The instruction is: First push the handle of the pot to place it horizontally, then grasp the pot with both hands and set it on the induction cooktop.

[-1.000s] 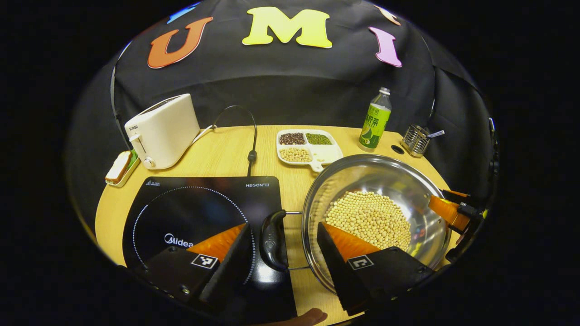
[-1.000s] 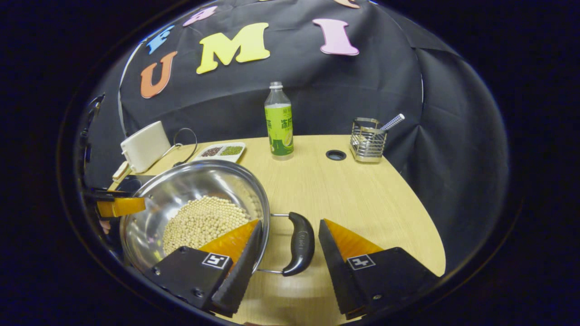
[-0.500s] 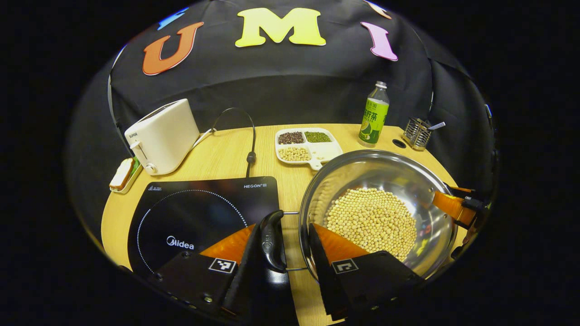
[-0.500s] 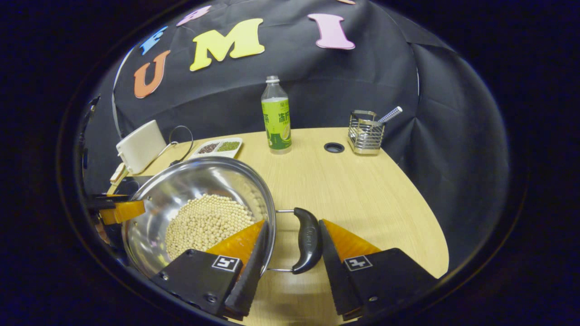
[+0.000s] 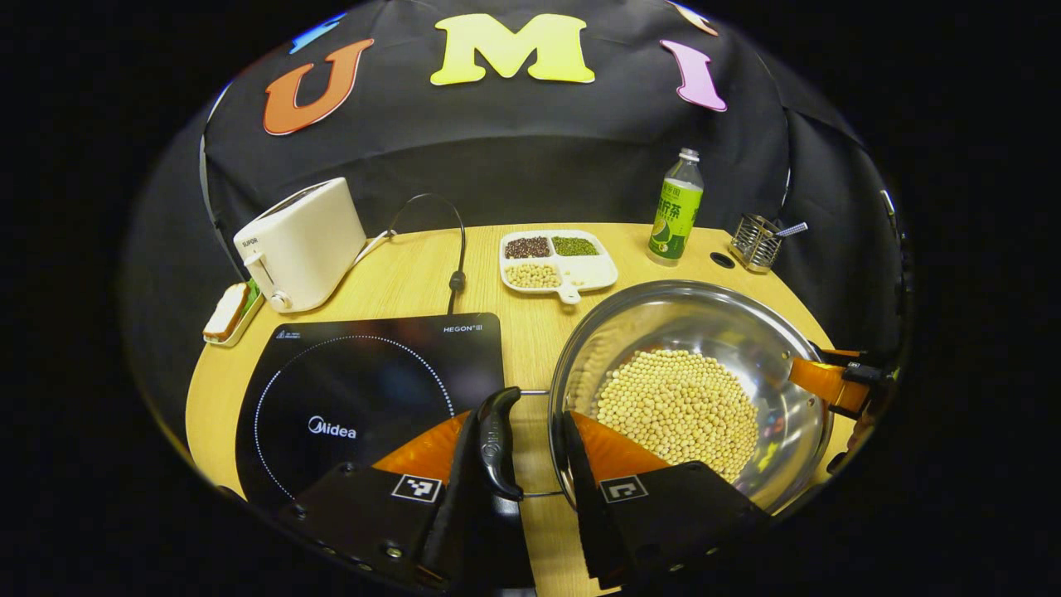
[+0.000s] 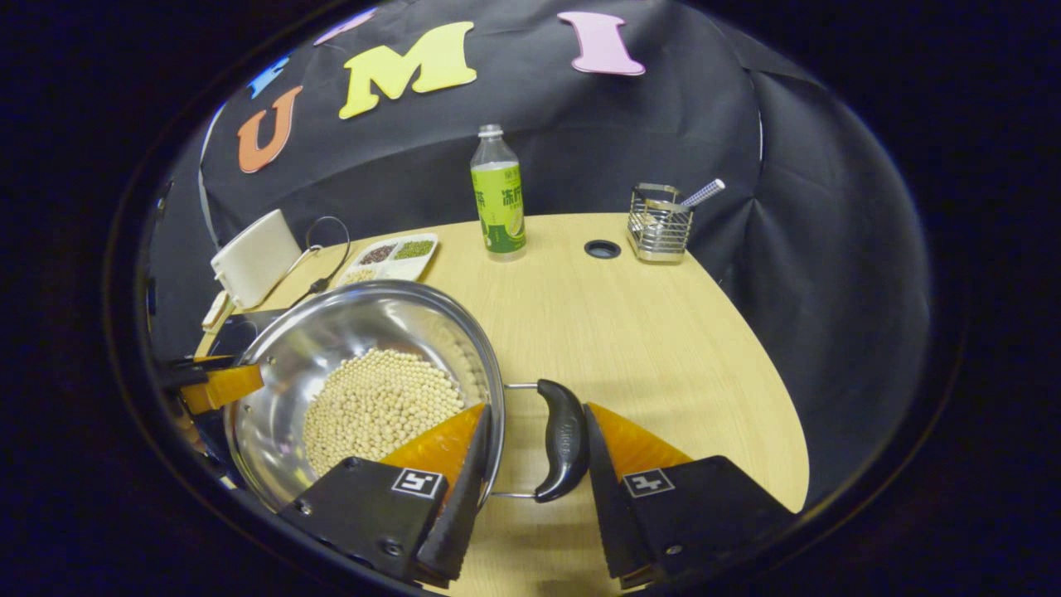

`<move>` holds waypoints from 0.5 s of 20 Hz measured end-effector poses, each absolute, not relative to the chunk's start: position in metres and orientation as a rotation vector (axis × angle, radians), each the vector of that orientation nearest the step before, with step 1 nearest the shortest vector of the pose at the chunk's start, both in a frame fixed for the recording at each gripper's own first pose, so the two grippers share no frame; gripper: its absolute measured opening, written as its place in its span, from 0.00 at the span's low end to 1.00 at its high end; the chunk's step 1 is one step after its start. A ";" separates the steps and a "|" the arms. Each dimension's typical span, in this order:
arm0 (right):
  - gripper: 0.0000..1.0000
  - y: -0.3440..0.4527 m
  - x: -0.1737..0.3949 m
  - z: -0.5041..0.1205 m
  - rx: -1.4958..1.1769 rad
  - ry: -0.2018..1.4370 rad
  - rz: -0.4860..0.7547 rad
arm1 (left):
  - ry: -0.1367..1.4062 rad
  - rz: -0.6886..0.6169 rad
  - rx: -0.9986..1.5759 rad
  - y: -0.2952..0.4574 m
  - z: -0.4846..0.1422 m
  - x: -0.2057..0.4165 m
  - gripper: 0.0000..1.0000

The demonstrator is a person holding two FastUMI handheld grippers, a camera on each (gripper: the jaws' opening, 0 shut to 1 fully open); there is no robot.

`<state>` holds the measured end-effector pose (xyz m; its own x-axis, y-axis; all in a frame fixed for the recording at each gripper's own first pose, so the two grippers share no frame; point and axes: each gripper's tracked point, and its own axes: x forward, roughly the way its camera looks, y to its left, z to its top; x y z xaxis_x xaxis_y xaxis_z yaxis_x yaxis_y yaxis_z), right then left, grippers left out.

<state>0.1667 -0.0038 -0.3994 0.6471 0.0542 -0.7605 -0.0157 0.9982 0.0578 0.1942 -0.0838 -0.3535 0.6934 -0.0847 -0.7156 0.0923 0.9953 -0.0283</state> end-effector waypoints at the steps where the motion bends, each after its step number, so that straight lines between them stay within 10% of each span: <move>1: 0.64 -0.005 0.165 -0.394 0.043 0.864 0.038 | 0.789 -0.102 0.013 -0.083 -0.353 0.196 0.54; 10: 0.63 0.005 0.153 -0.321 0.040 0.855 0.042 | 0.720 -0.140 -0.033 -0.079 -0.330 0.202 0.54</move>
